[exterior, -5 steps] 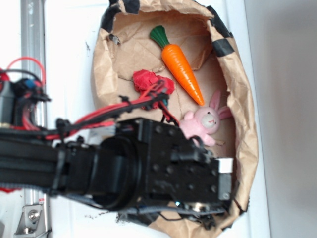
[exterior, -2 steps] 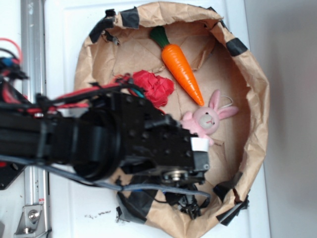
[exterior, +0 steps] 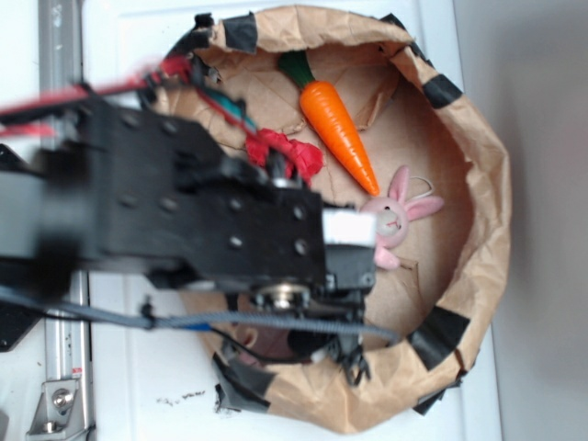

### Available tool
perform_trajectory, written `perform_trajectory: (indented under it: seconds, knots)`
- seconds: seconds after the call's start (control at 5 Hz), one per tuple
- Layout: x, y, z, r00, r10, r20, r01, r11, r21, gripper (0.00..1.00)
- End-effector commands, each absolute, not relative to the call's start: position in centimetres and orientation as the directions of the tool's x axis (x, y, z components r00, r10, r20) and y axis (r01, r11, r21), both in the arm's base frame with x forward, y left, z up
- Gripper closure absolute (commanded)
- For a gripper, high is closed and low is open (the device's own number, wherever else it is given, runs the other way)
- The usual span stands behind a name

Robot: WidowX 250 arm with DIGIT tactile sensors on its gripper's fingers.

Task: Grab the rock.

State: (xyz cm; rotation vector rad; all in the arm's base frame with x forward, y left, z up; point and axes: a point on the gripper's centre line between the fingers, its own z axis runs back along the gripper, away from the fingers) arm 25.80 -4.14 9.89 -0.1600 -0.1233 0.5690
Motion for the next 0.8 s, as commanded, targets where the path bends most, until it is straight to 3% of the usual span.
perform_trajectory:
  seconds: [0.0, 0.2, 0.6]
  knots:
    - [26.1, 0.3, 15.7, 0.83, 0.434, 0.351, -0.467, 0.884, 0.01, 1.0]
    - [26.2, -0.7, 14.0, 0.873, 0.344, 0.346, -0.377, 0.926, 0.032, 1.0]
    - [26.2, -1.7, 12.9, 0.877, 0.348, 0.331, -0.369, 0.929, -0.001, 1.0]
